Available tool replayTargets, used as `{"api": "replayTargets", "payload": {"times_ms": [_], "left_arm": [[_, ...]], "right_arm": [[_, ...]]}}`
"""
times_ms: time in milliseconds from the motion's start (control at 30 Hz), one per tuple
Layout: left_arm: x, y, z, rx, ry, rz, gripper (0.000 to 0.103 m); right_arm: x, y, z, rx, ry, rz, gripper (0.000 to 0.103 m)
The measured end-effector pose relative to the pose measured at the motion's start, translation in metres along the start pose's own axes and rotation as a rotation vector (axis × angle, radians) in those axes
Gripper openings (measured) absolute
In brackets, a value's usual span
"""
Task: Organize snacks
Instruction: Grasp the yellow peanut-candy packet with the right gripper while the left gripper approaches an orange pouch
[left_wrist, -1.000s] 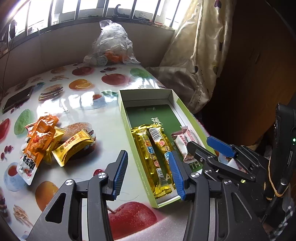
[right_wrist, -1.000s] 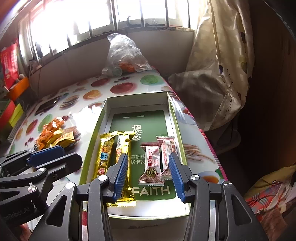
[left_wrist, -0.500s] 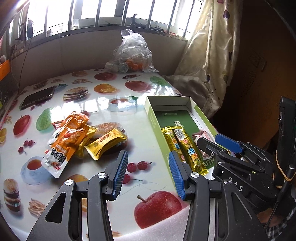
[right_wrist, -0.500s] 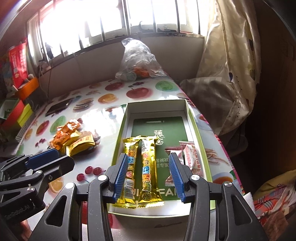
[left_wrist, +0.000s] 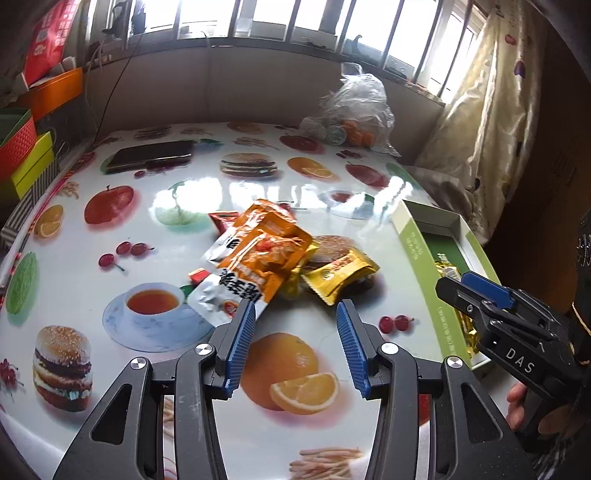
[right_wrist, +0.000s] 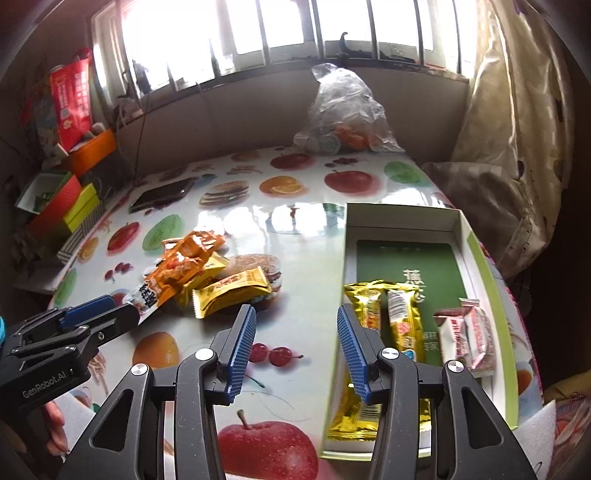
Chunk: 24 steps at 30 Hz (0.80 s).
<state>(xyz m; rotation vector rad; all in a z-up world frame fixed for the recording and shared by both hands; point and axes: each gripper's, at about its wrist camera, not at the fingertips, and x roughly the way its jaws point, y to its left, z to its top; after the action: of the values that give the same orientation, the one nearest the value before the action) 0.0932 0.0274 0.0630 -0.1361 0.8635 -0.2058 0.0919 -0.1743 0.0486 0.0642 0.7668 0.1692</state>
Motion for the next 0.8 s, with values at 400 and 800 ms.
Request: {"api": "replayTargets", "payload": {"times_ms": [400,800], "left_arm": [[0.012,0.052,-0.002,-0.071,0.013,0.033,0.047],[0.019,0.068,-0.003,-0.077,0.019,0.000,0.047]], "right_arm": [[0.049,0.053,0.009,-0.043,0.067,0.102,0.048],[0.089,0.049,0.017,0.059,0.116,0.000,0.055]]}}
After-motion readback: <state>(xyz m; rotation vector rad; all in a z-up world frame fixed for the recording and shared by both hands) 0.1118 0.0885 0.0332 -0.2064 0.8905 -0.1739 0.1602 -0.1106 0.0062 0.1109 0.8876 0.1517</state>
